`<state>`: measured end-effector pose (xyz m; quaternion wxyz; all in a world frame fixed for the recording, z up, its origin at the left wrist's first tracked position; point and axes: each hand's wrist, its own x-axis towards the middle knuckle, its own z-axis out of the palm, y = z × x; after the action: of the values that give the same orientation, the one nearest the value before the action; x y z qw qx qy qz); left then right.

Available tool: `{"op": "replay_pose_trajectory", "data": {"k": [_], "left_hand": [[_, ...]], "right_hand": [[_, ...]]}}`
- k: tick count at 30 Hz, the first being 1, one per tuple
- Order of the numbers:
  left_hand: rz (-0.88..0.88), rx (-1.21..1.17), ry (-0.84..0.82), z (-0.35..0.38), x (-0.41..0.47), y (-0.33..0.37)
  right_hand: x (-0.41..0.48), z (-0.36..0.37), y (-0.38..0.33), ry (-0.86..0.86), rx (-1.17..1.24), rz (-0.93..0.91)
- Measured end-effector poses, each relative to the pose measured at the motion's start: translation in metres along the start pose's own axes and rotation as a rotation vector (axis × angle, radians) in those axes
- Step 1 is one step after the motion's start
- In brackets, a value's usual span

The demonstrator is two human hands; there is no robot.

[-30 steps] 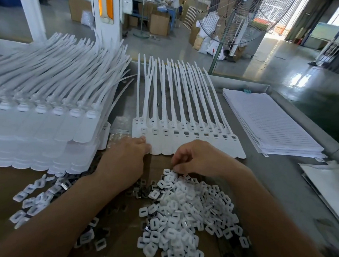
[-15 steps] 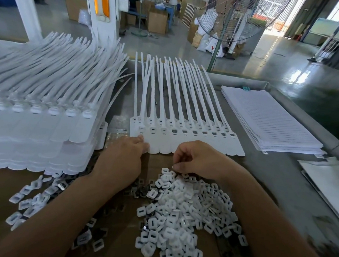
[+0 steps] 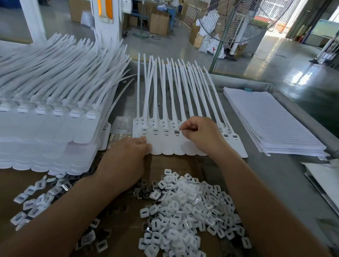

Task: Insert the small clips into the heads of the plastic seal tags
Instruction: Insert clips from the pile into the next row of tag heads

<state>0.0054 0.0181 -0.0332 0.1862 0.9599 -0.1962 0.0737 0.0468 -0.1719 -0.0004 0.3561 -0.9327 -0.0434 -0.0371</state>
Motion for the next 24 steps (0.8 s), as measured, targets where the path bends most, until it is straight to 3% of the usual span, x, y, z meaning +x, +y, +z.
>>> {"op": "replay_pose_trajectory", "data": {"k": [24], "left_hand": [[-0.01,0.0,-0.01,-0.006,-0.004,0.005]], "right_hand": [[0.023,0.019,0.006,0.028,-0.068,0.088]]}}
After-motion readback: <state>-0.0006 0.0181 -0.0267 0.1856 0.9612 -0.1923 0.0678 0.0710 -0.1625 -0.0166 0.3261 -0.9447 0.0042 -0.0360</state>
